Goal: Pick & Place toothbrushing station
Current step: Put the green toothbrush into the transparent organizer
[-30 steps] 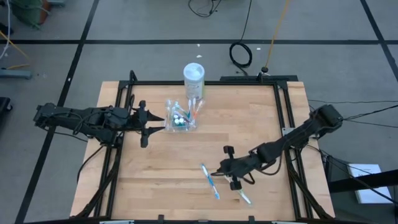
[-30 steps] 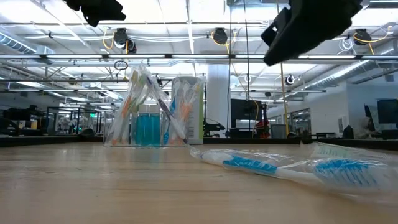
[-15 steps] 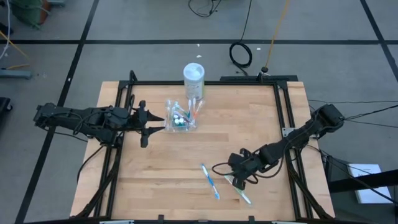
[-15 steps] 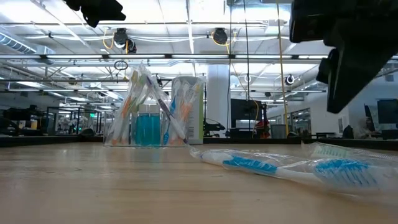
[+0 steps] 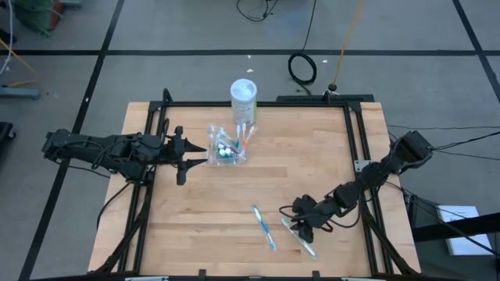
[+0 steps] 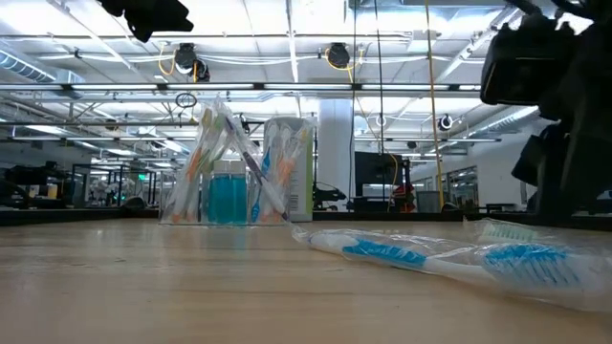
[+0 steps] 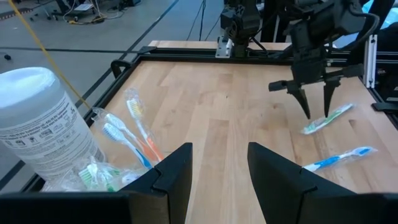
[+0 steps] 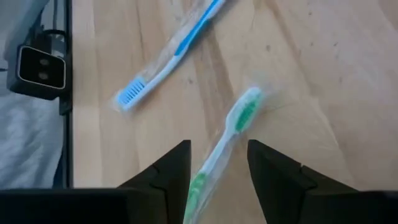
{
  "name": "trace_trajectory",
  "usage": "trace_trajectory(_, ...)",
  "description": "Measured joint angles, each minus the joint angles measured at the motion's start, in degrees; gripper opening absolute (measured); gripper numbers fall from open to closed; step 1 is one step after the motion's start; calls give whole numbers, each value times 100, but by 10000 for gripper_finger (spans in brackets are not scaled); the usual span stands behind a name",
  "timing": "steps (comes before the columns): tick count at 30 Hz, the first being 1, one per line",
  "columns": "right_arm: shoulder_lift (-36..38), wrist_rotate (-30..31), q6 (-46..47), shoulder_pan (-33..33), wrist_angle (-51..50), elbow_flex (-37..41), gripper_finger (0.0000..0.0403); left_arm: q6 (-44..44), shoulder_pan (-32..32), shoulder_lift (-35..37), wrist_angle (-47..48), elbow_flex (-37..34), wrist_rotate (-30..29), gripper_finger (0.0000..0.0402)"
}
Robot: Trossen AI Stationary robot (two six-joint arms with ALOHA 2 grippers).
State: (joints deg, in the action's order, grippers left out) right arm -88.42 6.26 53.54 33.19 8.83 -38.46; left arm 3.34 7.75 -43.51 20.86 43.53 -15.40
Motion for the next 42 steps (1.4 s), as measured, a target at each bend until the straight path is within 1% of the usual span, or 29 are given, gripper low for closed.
trace_trajectory(4,-234,111,8,56,141,7,153,45,0,0,4,0,0,161)
trace_trajectory(8,-704,-41,45,79,789,0,153,46,0,0,5,0,2,161)
trace_trajectory(10,-878,-46,-169,68,1090,-7,153,47,0,0,4,0,0,161)
trace_trajectory(15,-995,-33,-1037,70,1052,-17,146,60,0,2,12,0,6,161)
trace_trajectory(19,-1001,-17,-1299,68,1045,-15,114,66,0,2,11,0,7,161)
trace_trajectory(22,-1006,-4,-1388,67,1050,-15,73,65,0,2,11,0,7,161)
trace_trajectory(25,-1017,-34,-1435,15,1214,-7,22,65,0,2,13,0,7,161)
trace_trajectory(26,-1004,-47,-1600,-3,1299,-3,12,64,0,2,11,0,7,161)
trace_trajectory(28,-953,-55,-2032,-51,1487,12,9,62,1,2,11,0,7,161)
trace_trajectory(31,-790,82,-2786,-215,2013,13,7,62,0,2,11,0,7,161)
trace_trajectory(33,-682,150,-3483,-432,2502,8,2,61,0,2,11,0,7,161)
trace_trajectory(35,-582,469,-4196,-663,3063,7,3,29,1,1,10,0,7,161)
trace_trajectory(39,-490,1046,-5814,-1314,4923,-7,1,-5,0,2,9,0,6,161)
trace_trajectory(40,-498,1185,-6080,-1487,5438,-5,1,-5,0,0,9,0,5,161)
trace_trajectory(42,-536,1251,-6288,-1902,6314,-38,1,-7,1,2,9,0,5,161)
